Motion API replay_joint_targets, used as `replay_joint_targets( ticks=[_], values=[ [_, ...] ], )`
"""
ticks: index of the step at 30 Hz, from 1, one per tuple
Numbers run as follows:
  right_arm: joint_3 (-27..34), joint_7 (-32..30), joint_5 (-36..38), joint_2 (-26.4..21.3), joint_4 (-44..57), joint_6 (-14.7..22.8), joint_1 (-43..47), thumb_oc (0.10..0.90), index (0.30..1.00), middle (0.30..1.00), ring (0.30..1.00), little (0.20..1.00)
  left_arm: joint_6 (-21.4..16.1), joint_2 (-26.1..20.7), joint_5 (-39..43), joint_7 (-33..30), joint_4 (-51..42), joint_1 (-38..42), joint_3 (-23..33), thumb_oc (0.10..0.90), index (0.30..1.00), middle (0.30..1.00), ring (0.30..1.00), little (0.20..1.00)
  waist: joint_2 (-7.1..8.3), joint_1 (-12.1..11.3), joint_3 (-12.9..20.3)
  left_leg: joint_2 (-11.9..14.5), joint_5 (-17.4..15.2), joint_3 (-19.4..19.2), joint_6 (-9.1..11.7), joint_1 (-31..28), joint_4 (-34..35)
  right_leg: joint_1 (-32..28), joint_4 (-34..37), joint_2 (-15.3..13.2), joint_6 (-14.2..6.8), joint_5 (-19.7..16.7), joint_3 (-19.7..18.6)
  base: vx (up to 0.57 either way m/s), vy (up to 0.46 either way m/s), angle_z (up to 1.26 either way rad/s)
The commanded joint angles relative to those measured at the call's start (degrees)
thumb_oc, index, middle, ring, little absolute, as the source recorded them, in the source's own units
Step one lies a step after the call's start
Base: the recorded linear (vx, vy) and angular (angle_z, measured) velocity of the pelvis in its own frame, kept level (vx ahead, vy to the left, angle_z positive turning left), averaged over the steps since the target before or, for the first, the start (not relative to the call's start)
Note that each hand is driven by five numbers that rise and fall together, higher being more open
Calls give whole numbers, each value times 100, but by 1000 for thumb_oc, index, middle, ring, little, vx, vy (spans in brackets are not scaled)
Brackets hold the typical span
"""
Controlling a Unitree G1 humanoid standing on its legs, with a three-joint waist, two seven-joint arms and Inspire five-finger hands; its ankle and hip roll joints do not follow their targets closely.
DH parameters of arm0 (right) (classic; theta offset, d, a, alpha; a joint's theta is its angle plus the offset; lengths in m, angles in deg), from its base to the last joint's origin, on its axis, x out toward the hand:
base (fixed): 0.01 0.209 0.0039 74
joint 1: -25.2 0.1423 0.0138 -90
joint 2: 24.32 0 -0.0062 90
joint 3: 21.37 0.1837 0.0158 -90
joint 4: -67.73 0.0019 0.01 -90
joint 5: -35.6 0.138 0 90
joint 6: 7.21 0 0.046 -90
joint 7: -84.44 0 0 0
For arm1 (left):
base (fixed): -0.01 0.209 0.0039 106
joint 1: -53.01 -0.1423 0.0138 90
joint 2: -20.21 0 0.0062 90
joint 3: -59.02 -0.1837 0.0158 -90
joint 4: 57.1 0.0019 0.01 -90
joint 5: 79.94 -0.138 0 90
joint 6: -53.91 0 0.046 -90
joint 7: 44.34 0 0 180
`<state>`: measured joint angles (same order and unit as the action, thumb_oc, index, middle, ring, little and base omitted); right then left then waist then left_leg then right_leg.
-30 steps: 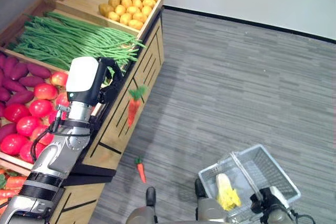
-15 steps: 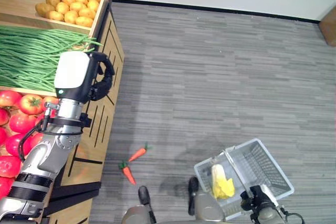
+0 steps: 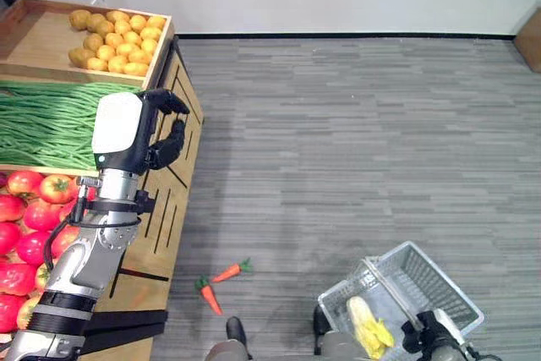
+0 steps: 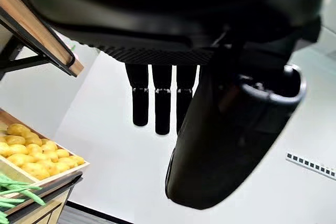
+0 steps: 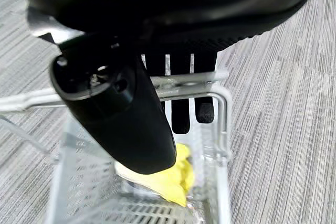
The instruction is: Get the vegetables into the basket
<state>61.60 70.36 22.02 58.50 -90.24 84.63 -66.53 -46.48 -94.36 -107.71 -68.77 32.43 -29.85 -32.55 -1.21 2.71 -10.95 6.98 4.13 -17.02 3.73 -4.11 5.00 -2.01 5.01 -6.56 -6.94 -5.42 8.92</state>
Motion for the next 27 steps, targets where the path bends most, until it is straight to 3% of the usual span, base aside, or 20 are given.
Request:
replay_joint_targets(
  ticks=[1, 2, 4, 6, 11, 18, 27],
  values=[
    [11, -278, 52, -184, 43, 131, 156, 400, 300, 300, 300, 300, -340, 34, 716, -71, -480, 318, 342, 900, 1000, 1000, 1000, 1000, 334, 7, 283, -77, -146, 57, 186, 96, 0, 16, -200, -234, -303, 249, 285, 13, -33, 10],
    [9, -278, 52, -193, 43, 132, 152, 400, 300, 300, 300, 300, -338, 39, 739, -46, -502, 299, 359, 900, 1000, 1000, 1000, 1000, 325, 10, 285, -75, -147, 59, 188, 93, 0, 8, -194, -232, -302, 247, 288, 28, -41, 8],
    [92, -260, 111, -258, 103, 105, 151, 400, 300, 300, 300, 300, -662, 357, 2386, 465, -667, 17, 354, 900, 1000, 1000, 1000, 1000, 284, 9, 317, -48, -131, 78, 202, 64, 0, -72, -128, -200, -271, 249, 305, 37, -32, 7],
    [117, -226, 69, -314, 298, 88, 94, 400, 300, 300, 300, 300, -693, 439, 3130, 897, -714, -243, 432, 900, 1000, 1000, 1000, 1000, 259, 10, 336, -34, -123, 79, 221, 45, 0, -124, -69, -186, -254, 241, 313, 0, 0, 0],
    [126, -144, 78, -294, 287, 117, 79, 400, 300, 300, 300, 300, -550, 596, 3125, 1130, -555, -637, 393, 900, 1000, 1000, 1000, 1000, 232, -47, 372, 10, -110, 104, 253, 40, 0, -198, -9, -158, -235, 270, 373, 9, -17, 5],
    [107, -173, 120, -178, 185, 164, 149, 400, 300, 300, 300, 300, -298, 803, 2427, 1034, 88, -1167, 259, 900, 1000, 1000, 1000, 1000, 236, -149, 351, 38, -91, 162, 266, 14, 0, -276, -1, -139, -209, 304, 414, 10, -16, 6],
    [52, -251, 60, -156, 249, 178, 186, 400, 300, 300, 300, 300, 157, 1379, 1807, 1043, 2128, -1428, -211, 900, 1000, 1000, 1000, 1000, 238, -200, 299, 67, -49, 217, 270, -12, 0, -304, -29, -96, -163, 344, 448, 1, -1, 1]
  ],
)
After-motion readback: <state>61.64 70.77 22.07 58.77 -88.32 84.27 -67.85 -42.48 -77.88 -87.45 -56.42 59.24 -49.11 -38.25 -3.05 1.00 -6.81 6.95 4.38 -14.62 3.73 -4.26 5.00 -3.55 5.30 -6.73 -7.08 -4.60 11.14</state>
